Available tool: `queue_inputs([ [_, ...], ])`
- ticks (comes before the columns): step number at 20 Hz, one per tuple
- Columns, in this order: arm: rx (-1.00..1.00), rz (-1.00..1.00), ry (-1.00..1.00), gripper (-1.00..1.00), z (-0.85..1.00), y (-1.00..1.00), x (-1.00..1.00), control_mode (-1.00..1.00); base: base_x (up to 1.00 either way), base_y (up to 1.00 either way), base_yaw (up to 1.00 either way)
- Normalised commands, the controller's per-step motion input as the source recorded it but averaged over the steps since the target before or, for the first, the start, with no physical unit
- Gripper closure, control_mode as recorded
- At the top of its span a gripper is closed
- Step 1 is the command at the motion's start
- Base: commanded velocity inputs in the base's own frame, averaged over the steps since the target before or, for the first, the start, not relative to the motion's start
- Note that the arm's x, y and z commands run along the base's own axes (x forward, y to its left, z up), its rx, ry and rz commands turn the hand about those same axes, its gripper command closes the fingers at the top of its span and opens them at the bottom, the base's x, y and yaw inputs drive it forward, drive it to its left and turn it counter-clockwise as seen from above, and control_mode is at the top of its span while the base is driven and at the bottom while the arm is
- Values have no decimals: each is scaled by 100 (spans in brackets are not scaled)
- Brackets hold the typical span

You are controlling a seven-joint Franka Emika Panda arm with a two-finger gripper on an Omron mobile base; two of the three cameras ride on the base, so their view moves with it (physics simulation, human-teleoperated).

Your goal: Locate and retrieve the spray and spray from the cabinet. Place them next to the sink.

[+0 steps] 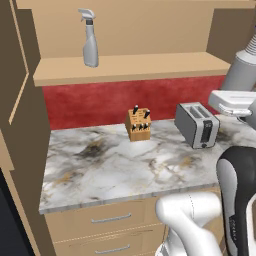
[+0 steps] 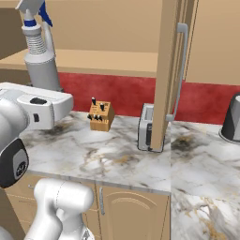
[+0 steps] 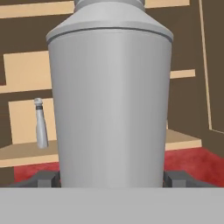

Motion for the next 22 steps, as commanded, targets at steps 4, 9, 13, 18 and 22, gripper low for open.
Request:
queue_inputs([
  [4,0,0,0,100,0,0,0,-100,0,0,0],
  [9,0,-1,0,100,-15,0,-14,-100,0,0,0],
  [13,0,-5,-2,100,-41,-1,-54,-100,0,0,0],
  [18,0,-6,0,100,-40,0,-37,-100,0,0,0],
  [22,0,-4,0,100,-50,9,-17,-100,0,0,0],
])
